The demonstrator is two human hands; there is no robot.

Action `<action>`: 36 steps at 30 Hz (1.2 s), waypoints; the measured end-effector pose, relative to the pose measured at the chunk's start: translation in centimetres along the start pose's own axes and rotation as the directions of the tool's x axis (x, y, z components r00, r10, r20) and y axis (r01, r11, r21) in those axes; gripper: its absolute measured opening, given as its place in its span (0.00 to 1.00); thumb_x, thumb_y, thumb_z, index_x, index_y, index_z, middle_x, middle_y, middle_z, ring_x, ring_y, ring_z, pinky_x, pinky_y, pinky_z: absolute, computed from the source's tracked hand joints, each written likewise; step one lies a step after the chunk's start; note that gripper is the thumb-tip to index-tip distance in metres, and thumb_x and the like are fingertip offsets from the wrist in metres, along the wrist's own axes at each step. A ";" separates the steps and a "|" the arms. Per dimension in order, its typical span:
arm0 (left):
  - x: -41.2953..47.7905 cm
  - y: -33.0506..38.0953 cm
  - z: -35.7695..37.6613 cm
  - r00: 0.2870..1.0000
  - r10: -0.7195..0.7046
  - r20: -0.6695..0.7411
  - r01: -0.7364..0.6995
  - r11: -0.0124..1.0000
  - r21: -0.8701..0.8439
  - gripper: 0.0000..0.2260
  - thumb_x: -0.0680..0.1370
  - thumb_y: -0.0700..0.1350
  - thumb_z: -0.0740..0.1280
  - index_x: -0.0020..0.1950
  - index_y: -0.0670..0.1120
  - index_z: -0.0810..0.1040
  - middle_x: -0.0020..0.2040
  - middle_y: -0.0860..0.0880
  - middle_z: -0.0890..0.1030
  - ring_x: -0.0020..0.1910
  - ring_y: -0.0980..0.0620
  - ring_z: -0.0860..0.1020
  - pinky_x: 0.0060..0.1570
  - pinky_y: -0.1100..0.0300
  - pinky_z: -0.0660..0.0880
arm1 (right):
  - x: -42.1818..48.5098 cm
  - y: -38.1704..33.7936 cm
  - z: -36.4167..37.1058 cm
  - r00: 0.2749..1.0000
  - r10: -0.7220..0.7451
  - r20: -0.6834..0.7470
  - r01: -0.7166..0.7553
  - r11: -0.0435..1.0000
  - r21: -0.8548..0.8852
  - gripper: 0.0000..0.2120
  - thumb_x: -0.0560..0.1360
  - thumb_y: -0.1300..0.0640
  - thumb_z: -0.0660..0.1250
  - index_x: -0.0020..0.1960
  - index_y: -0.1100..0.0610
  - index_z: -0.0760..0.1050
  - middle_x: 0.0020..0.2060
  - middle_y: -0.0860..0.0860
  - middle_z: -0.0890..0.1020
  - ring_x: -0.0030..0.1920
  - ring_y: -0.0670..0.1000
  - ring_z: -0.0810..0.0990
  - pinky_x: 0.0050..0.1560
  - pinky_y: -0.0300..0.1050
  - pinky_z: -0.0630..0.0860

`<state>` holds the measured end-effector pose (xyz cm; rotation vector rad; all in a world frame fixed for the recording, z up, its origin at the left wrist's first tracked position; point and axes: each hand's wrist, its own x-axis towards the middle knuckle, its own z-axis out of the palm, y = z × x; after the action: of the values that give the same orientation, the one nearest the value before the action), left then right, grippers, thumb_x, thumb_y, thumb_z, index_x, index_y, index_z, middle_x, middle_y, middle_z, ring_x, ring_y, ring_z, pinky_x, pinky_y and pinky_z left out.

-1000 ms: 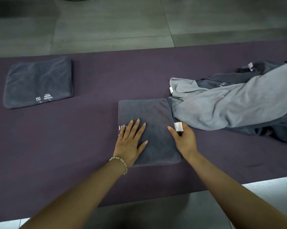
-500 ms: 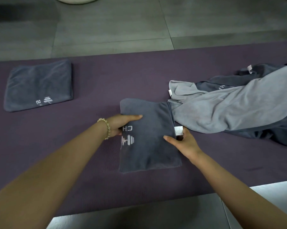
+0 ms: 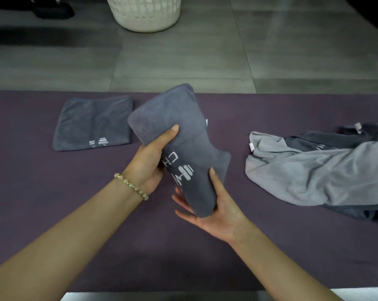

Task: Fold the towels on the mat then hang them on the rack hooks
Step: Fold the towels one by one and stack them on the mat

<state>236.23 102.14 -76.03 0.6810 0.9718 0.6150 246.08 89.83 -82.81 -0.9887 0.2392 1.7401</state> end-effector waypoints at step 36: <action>4.6 -0.6 -31.7 0.918 0.227 -0.326 0.255 0.291 0.922 0.27 0.77 0.57 0.63 0.72 0.46 0.66 0.65 0.45 0.75 0.64 0.43 0.71 0.65 0.54 0.67 | 17.2 1.5 7.5 0.871 -0.463 0.164 0.091 -0.176 -0.980 0.33 0.78 0.51 0.64 0.77 0.51 0.53 0.76 0.49 0.56 0.75 0.50 0.58 0.74 0.46 0.58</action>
<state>210.19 112.71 -91.38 1.6990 1.7803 0.0272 239.56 105.61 -90.73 -2.1697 -1.4051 1.0271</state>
